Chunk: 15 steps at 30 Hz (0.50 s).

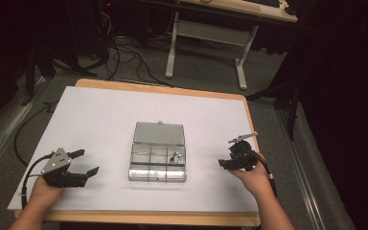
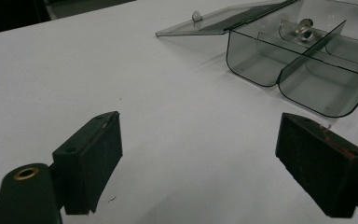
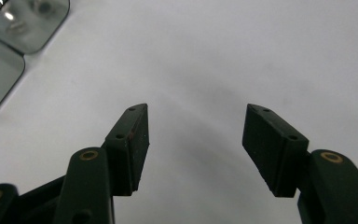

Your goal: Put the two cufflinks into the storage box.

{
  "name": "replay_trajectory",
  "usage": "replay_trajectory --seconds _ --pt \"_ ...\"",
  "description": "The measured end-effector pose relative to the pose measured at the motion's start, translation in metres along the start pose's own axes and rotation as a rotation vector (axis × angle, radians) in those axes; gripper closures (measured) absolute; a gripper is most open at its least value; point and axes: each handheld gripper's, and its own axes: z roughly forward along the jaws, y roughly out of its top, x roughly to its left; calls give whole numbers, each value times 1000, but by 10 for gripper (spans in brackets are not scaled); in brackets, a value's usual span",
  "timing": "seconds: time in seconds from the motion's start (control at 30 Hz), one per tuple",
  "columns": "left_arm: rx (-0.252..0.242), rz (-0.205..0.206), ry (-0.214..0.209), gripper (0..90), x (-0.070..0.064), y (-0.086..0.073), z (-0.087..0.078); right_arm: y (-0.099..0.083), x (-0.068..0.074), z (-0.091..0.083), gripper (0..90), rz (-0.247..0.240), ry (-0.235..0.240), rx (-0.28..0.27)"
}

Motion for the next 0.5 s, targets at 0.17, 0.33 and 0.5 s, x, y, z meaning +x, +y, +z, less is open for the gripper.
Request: replay_trajectory --seconds 0.17,0.33,0.5 --pt "-5 0 4 149 0 0 0 -19 4 1 419 28 -17 -185" --pt "-2 6 12 149 -1 0 0 -46 13 11 421 -6 -70 -320" --pt "-1 8 21 149 -2 0 1 -79 15 24 423 88 -50 -458"
